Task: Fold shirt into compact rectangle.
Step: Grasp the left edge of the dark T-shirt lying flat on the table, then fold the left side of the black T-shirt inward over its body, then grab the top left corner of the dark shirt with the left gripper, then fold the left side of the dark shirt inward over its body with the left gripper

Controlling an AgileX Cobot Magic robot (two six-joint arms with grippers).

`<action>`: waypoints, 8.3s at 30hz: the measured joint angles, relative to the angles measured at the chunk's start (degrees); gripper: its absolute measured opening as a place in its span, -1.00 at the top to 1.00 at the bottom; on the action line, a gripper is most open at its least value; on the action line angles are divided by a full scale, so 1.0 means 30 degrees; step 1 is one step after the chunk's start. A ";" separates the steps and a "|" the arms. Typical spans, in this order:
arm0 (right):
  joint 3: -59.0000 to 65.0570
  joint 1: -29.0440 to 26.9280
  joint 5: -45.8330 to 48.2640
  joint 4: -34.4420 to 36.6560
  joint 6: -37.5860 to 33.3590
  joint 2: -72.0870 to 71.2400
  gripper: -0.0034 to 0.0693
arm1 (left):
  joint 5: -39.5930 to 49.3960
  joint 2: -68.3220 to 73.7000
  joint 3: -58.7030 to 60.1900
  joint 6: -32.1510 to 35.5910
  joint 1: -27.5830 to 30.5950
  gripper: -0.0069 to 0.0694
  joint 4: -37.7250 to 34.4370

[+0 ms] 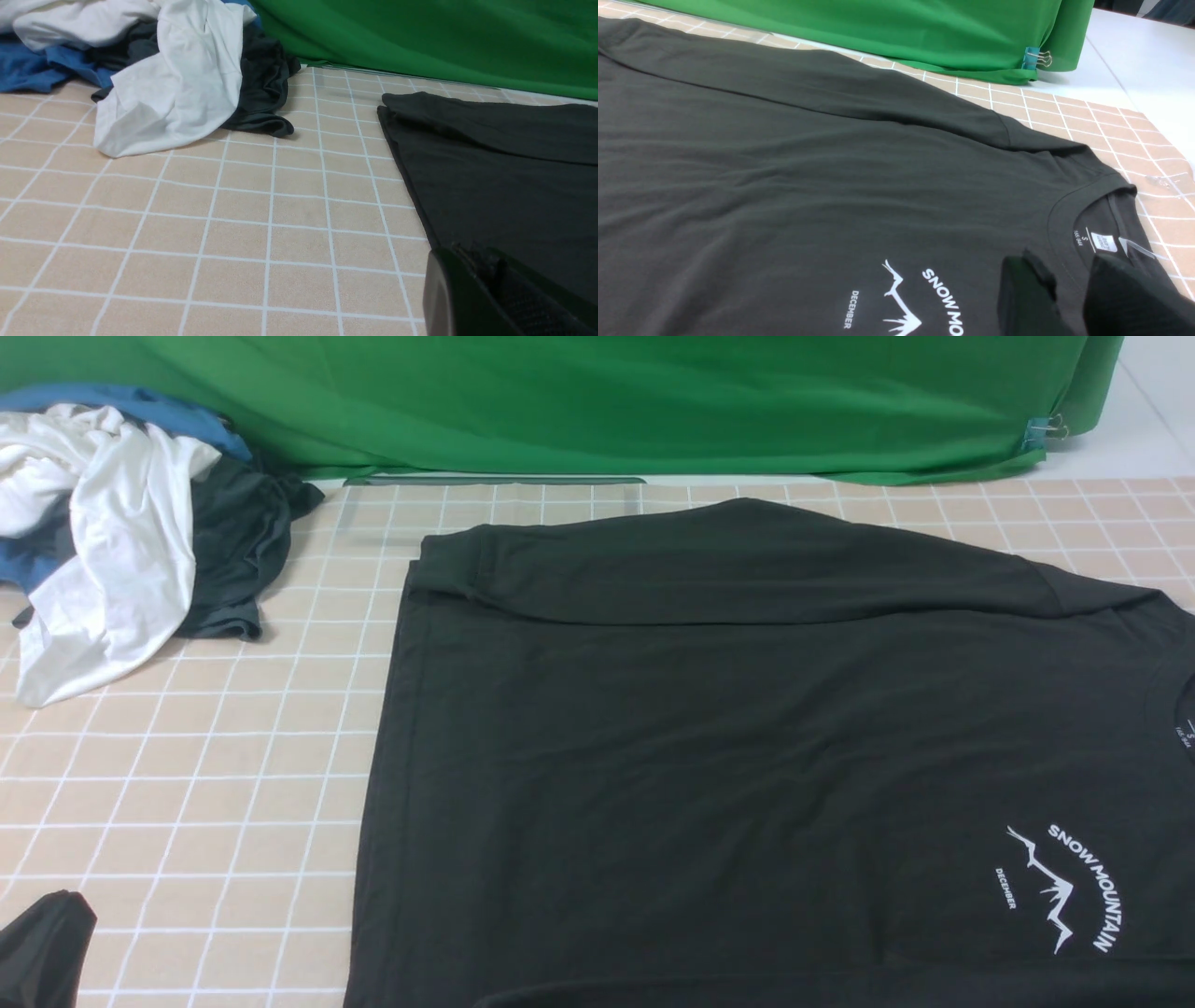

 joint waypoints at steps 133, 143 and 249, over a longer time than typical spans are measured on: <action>-1.6009 0.5915 1.2825 0.3929 0.2990 1.8030 0.60 | 1.1841 3.3340 -2.6034 -0.5308 -0.6838 0.70 0.3433; -1.6009 0.5915 1.2541 0.3946 0.2990 1.8030 0.57 | 0.9654 3.5384 -2.6491 -0.5246 -0.6667 0.69 0.4460; -1.6658 0.5915 1.2335 -0.4462 0.7444 1.8030 0.80 | 1.5858 3.4460 -2.5331 -0.7041 -0.5259 0.64 0.0498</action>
